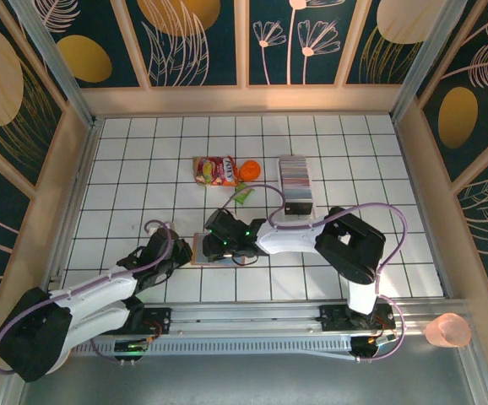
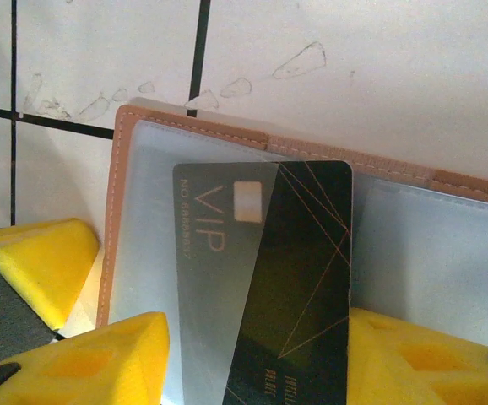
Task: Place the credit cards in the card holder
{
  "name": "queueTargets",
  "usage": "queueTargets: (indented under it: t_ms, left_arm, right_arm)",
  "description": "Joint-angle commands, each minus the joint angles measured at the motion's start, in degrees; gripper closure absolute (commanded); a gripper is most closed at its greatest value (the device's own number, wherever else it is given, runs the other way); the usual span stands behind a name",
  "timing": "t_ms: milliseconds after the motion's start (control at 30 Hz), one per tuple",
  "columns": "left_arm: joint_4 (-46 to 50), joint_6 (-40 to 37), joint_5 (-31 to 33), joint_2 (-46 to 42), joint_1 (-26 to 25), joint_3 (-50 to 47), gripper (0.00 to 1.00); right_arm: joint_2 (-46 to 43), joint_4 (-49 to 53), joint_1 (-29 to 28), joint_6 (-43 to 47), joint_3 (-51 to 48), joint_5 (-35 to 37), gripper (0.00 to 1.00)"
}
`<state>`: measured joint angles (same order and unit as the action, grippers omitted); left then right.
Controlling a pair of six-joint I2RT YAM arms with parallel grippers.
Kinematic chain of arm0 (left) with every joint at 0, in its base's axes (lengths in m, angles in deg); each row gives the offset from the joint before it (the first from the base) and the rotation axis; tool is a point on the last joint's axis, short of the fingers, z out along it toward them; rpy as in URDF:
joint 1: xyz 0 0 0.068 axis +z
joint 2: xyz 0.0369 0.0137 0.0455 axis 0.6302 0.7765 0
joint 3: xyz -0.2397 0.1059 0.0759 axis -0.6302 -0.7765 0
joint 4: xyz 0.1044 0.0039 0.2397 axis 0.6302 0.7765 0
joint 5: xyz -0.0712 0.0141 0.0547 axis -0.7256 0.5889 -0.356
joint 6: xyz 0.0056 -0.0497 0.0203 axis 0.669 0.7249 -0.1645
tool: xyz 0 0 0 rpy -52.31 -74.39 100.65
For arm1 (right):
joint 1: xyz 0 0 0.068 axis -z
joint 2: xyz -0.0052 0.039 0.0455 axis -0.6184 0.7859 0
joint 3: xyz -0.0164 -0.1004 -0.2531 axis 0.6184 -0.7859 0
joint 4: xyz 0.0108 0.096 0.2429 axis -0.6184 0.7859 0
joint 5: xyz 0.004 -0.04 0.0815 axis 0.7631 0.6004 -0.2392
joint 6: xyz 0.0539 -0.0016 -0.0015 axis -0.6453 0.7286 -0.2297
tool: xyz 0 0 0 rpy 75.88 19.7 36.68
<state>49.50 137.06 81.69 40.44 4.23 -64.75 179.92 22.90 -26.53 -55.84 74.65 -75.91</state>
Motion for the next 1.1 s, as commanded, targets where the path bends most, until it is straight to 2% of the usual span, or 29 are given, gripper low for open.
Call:
queueTargets:
  t_ms: [0, 67, 167, 367, 467, 667, 800, 1067]
  left_arm:
    - [1.2, 0.5, -2.0, 0.3, -0.2, -1.5, 1.0]
    - [1.2, 0.6, -2.0, 0.3, -0.3, -1.4, 1.0]
    - [1.1, 0.5, -2.1, 0.4, -0.2, -1.5, 1.0]
    - [0.5, 0.6, -2.7, 0.8, -0.2, -1.6, 1.0]
    - [-0.5, 0.1, -4.3, 0.8, -0.3, -1.6, 1.0]
    - [-4.3, -1.3, -10.3, 1.3, -0.3, -1.2, 1.0]
    - [-7.2, -1.8, -14.0, 2.2, -0.3, -1.1, 1.0]
    - [-8.9, -2.1, -16.5, 2.6, -0.3, -1.8, 1.0]
  right_arm:
    - [-0.8, 5.2, -0.7, 0.4, 0.8, 2.4, 0.45]
    - [-0.7, 6.2, -0.7, 0.5, 1.1, 3.1, 0.43]
    - [-1.2, 7.3, -1.0, 0.5, 1.3, 4.2, 0.29]
    - [-2.1, 7.4, -1.3, 0.6, 1.7, 4.7, 0.27]
    - [-2.5, 8.6, -1.3, 0.6, 2.1, 5.9, 0.29]
    - [-2.8, 7.5, -1.4, 0.0, 1.0, 5.2, 0.45]
    - [-2.2, 6.6, -1.4, -0.4, 1.1, 4.2, 0.5]
    - [-2.0, 6.0, -1.9, -0.5, 1.7, 3.3, 0.49]
